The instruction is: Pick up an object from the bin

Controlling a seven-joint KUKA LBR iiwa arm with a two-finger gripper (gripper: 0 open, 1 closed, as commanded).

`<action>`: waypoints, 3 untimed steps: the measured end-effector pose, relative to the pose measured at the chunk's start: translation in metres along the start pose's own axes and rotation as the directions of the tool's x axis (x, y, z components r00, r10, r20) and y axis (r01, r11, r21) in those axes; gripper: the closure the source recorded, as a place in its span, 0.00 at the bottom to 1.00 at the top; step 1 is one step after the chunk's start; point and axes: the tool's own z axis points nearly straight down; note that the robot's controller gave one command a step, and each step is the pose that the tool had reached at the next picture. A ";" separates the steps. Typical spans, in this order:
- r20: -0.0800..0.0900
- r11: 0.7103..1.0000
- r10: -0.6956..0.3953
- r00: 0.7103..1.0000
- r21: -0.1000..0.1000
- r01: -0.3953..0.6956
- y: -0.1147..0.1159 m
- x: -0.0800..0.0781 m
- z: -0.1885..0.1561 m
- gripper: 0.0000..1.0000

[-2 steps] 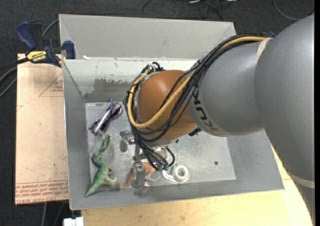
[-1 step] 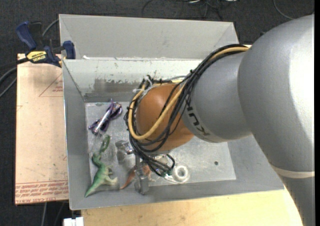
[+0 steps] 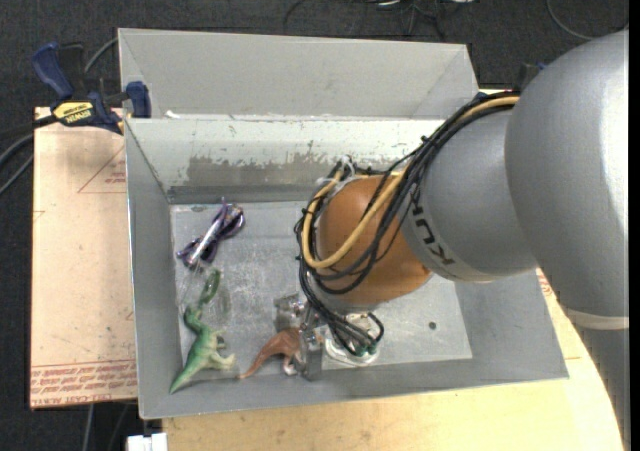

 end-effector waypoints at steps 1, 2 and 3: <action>0.000 1.000 0.000 1.000 0.000 0.000 0.000 0.000 0.000 1.00; 0.005 0.999 -0.045 0.999 -0.002 0.045 -0.014 -0.002 0.001 1.00; 0.003 1.000 -0.027 1.000 -0.002 0.027 -0.019 -0.012 0.001 1.00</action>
Offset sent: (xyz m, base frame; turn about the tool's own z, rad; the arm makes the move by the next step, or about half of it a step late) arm 0.0038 -0.0140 -0.0021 -0.0458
